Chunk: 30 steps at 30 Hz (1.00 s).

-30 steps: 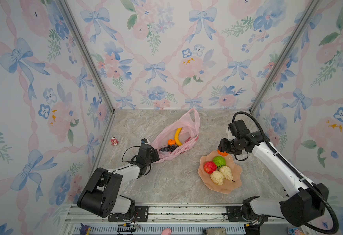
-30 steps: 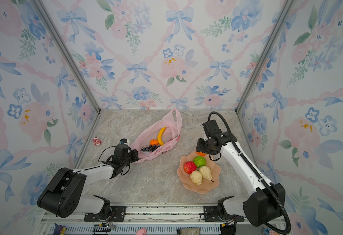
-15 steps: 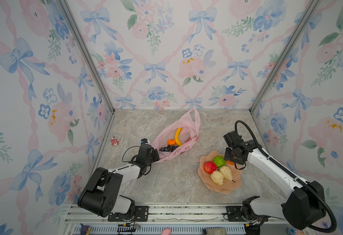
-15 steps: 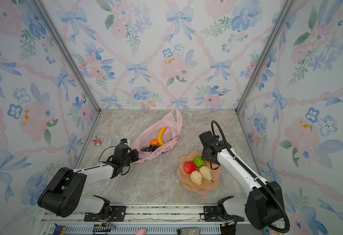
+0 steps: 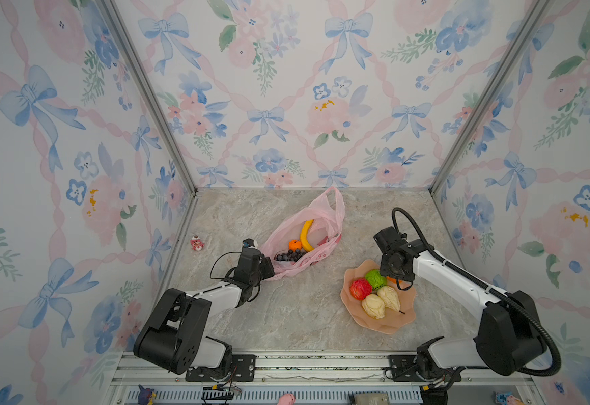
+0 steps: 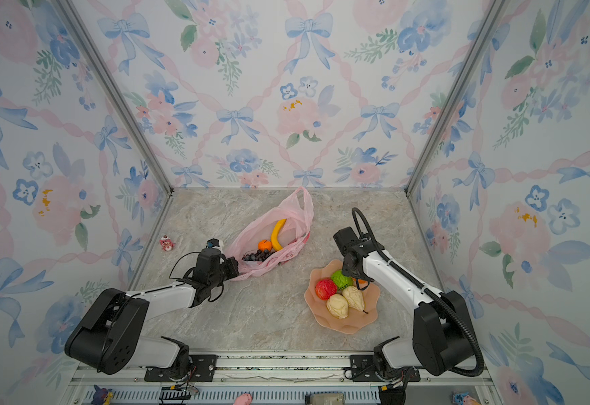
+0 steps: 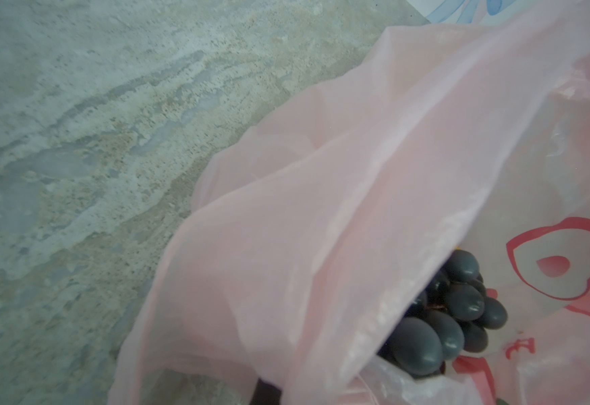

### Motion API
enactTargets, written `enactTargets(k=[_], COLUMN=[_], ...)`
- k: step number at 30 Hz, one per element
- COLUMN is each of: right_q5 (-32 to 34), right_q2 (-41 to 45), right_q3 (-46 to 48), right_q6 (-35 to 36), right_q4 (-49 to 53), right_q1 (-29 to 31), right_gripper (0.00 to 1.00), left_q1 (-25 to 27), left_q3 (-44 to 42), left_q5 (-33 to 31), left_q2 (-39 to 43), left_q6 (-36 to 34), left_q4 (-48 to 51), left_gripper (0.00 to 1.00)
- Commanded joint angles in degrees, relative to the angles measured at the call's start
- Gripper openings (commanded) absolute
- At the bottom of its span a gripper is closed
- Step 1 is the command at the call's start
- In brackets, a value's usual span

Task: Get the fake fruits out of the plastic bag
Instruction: 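Lower the orange into the bowl and open the right gripper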

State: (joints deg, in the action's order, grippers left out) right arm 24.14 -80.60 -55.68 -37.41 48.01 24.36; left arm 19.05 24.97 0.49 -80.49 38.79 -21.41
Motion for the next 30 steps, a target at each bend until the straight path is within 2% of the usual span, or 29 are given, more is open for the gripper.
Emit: enactTargets(k=[1, 7, 16, 20, 23, 27, 30], right_q5=[2.55, 1.76, 1.97, 1.62, 1.1, -0.83, -5.58], right_q2=[0.0, -0.35, 1.59, 3.28, 4.15, 4.95, 5.0], right_q3=[1.22, 1.39, -0.63, -1.89, -2.79, -2.92, -2.79], right_q6=[-2.36, -4.26, -2.9, -1.58, -0.45, 1.28, 3.72], right_q4=[1.56, 1.6, 3.73, 4.46, 4.92, 3.5, 1.79], right_q1=[1.69, 2.71, 2.56, 2.12, 1.2, -1.16, -2.82], right_gripper=[0.57, 0.67, 0.81, 0.83, 0.82, 0.7, 0.64], left_q1=[-0.49, -0.46, -0.46, -0.51, -0.48, -0.56, -0.55], left_q3=[0.47, 0.44, -0.02, 0.25, 0.32, 0.43, 0.37], left_q5=[0.48, 0.66, 0.44, 0.55, 0.55, 0.66, 0.66], left_q2=[-0.27, -0.22, 0.13, -0.22, -0.29, -0.47, -0.22], left_q6=[-0.99, -0.73, -0.78, -0.97, -0.96, -0.87, -0.9], left_q4=[-0.97, -0.92, -0.94, -0.94, -0.98, -1.0, -0.92], left_gripper=[0.0, 0.0, 0.0, 0.0, 0.0, 0.0, 0.0])
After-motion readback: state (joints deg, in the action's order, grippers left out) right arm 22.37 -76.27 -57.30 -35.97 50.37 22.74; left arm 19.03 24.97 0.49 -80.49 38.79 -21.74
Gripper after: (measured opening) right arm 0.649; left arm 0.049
